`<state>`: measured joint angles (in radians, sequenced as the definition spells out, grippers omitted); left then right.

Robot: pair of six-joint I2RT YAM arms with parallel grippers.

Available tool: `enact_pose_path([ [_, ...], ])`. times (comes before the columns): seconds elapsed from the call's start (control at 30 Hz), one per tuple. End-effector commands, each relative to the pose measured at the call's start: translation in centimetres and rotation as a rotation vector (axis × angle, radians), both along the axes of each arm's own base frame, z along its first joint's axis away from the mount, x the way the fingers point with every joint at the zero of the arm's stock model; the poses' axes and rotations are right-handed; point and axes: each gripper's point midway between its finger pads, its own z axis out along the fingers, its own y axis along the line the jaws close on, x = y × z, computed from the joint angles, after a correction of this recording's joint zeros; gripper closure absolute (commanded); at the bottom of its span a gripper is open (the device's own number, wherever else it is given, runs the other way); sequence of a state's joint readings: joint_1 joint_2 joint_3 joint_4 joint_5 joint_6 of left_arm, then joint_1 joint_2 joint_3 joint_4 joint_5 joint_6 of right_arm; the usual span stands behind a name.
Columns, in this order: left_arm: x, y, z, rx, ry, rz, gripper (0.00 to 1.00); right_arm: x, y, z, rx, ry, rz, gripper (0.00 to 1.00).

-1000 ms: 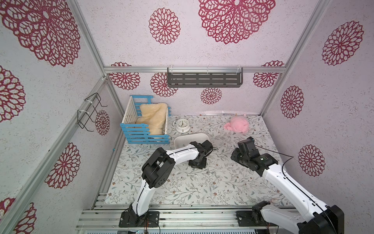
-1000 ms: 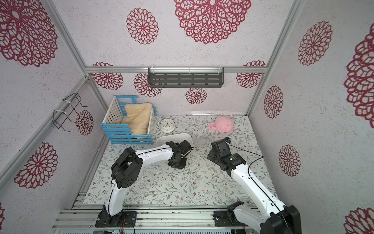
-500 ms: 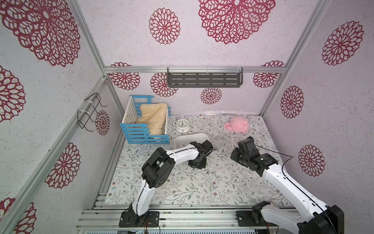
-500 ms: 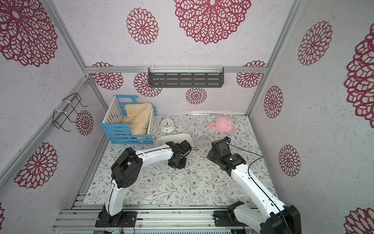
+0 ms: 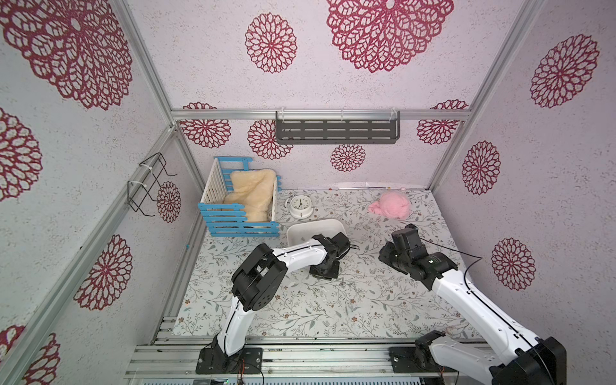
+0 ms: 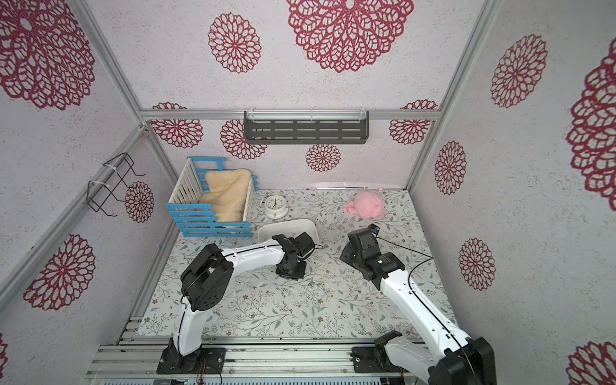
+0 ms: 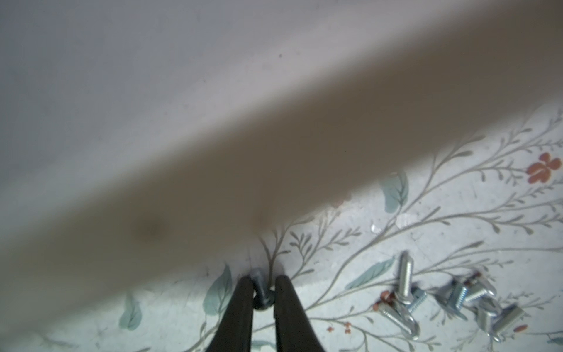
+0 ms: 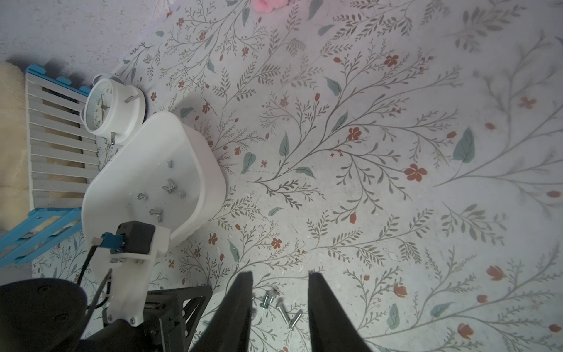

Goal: Put the screws on the desktop into the storage box
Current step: Pick up the screw from the center of the board, then place the screw in the storage box.

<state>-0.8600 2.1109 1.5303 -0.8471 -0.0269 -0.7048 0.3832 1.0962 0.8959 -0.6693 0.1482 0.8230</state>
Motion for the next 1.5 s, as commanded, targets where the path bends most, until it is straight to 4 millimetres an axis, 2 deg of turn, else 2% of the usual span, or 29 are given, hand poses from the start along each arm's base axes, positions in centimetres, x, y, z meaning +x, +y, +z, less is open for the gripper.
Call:
enact_pose_path([
  [0.0, -1.0, -0.4, 1.3, -0.017, -0.012, -0.021, 0.83, 0.7, 0.2, 0.6, 0.025, -0.029, -0.004, 0.65],
  [0.5, -2.4, -1.0, 3.0, -0.045, -0.032, -0.047, 0.83, 1.0, 0.7, 1.0, 0.050, -0.032, 0.002, 0.65],
  [0.77, -3.8, -1.0, 3.2, -0.038, -0.034, -0.058, 0.83, 1.1, 0.8, 1.1, 0.050, -0.031, -0.001, 0.65],
  [0.8, -3.8, -1.2, 4.7, -0.067, -0.056, -0.058, 0.83, 1.2, 0.8, 1.1, 0.050, -0.031, -0.002, 0.65],
  [1.2, -2.9, -0.5, 8.0, -0.072, -0.136, -0.056, 0.83, 1.5, 1.0, 1.0, 0.056, -0.033, 0.003, 0.65],
  [1.33, -1.7, 0.2, 10.0, -0.080, -0.171, -0.041, 0.83, 1.3, 1.0, 1.1, 0.056, -0.037, 0.003, 0.65],
  [1.47, 0.4, 1.3, 12.2, -0.096, -0.212, -0.013, 0.83, 1.2, 1.1, 1.0, 0.063, -0.033, 0.009, 0.65],
])
